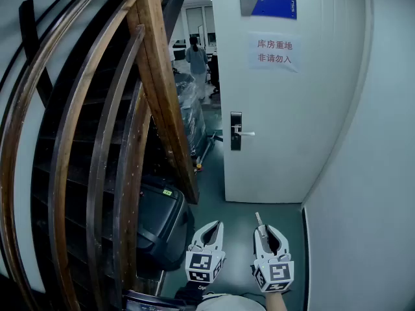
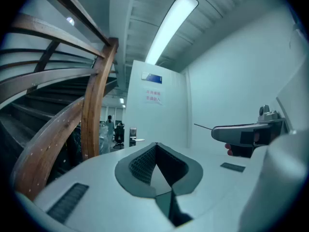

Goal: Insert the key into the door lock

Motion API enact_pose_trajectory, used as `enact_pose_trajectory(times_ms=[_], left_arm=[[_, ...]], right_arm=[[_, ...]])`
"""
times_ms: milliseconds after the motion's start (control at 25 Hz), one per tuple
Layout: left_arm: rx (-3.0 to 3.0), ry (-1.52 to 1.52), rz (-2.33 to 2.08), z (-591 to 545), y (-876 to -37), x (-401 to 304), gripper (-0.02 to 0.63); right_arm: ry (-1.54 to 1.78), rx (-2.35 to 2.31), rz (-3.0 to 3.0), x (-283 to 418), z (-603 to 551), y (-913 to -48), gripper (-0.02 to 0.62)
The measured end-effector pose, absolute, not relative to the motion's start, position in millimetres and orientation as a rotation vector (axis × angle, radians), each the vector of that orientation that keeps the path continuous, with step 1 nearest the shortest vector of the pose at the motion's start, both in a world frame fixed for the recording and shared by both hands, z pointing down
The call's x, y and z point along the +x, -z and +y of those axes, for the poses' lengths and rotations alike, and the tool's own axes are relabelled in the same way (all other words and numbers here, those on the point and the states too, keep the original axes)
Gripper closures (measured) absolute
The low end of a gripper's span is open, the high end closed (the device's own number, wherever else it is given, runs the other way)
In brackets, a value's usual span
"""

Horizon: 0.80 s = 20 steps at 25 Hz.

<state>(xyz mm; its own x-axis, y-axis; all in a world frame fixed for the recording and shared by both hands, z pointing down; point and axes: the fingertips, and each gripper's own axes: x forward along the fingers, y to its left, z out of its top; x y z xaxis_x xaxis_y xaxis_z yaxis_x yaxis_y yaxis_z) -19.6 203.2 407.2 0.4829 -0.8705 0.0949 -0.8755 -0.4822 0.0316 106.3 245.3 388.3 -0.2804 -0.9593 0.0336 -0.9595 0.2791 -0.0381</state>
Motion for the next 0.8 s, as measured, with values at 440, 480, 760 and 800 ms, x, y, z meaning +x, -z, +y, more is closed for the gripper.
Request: enact_pose_trajectory(times_ms=[440, 480, 760, 800], left_arm=[[2.632, -0.099, -1.563, 201, -409, -14, 0.601], [2.632, -0.1, -1.563, 201, -409, -13, 0.601], [2.611, -0.107, -1.565, 207, -416, -4, 0.601], [2.605, -0.11, -1.566, 209, -418, -2, 0.601]], right_arm=[[-0.072, 1.865, -2.522, 109, 241, -389, 0.477], [-0.074, 1.863, -2.525, 110, 241, -389, 0.477], [-0.094, 1.848, -2.558, 115, 246, -392, 0.477], [-0.097, 1.842, -2.56, 117, 248, -393, 0.477]])
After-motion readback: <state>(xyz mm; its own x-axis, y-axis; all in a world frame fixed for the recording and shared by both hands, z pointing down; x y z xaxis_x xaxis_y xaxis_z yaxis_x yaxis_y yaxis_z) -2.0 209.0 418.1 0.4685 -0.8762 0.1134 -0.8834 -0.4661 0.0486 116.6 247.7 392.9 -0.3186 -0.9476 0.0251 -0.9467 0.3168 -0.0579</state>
